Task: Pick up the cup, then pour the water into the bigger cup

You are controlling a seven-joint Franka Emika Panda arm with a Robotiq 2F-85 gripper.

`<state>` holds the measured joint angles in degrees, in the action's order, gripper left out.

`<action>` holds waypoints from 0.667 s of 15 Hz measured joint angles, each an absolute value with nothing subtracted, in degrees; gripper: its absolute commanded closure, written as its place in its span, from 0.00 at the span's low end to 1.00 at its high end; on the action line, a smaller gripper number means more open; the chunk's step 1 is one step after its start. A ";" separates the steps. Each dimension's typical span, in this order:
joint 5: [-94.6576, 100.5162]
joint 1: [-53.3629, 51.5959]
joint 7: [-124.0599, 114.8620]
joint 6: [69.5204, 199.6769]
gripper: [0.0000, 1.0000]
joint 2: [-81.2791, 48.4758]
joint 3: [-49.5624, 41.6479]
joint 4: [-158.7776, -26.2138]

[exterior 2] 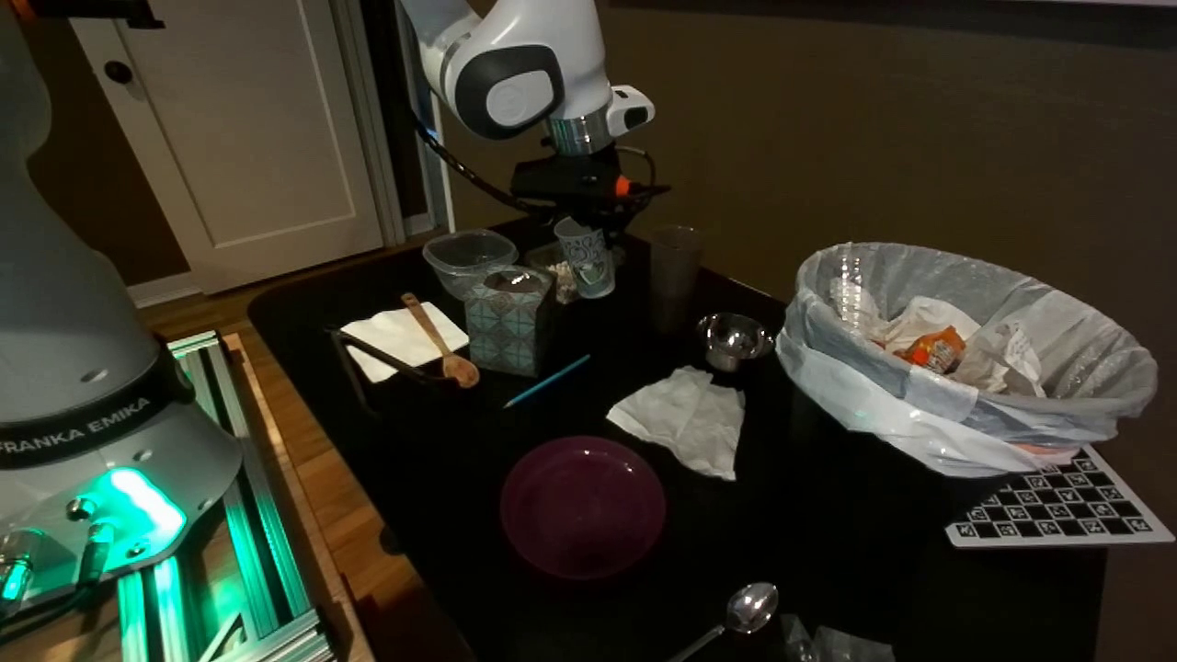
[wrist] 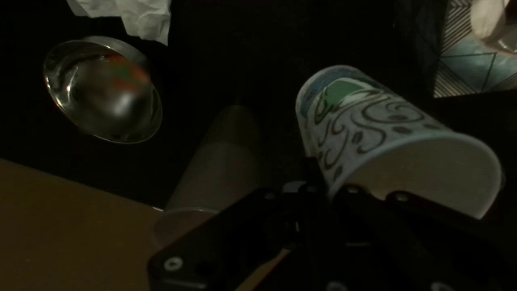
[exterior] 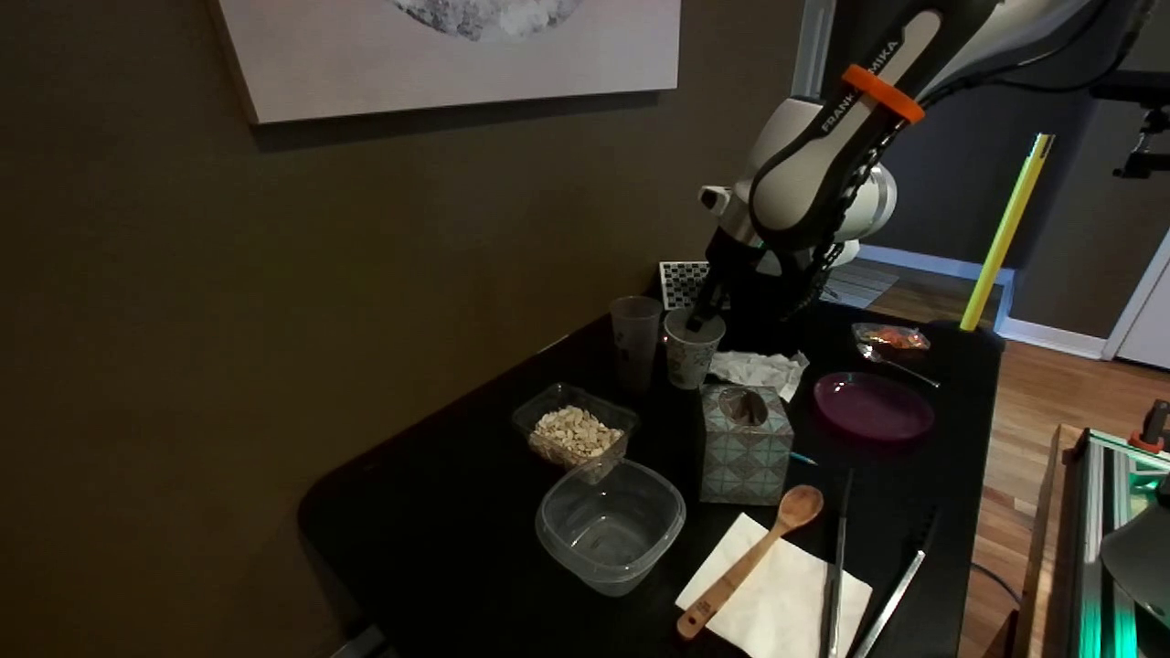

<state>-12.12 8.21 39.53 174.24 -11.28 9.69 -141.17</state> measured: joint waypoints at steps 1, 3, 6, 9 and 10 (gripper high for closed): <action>-12.12 8.21 39.53 174.24 0.96 -11.28 9.69 -141.17; -12.12 8.21 39.53 174.24 0.96 -11.28 9.69 -141.17; -12.12 8.21 39.53 174.24 0.96 -11.28 9.69 -141.17; -12.12 8.21 39.53 174.24 0.96 -11.28 9.69 -141.17; -12.12 8.21 39.53 174.24 0.99 -11.28 9.69 -141.17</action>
<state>-12.12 8.21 39.53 174.24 -11.28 9.69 -141.17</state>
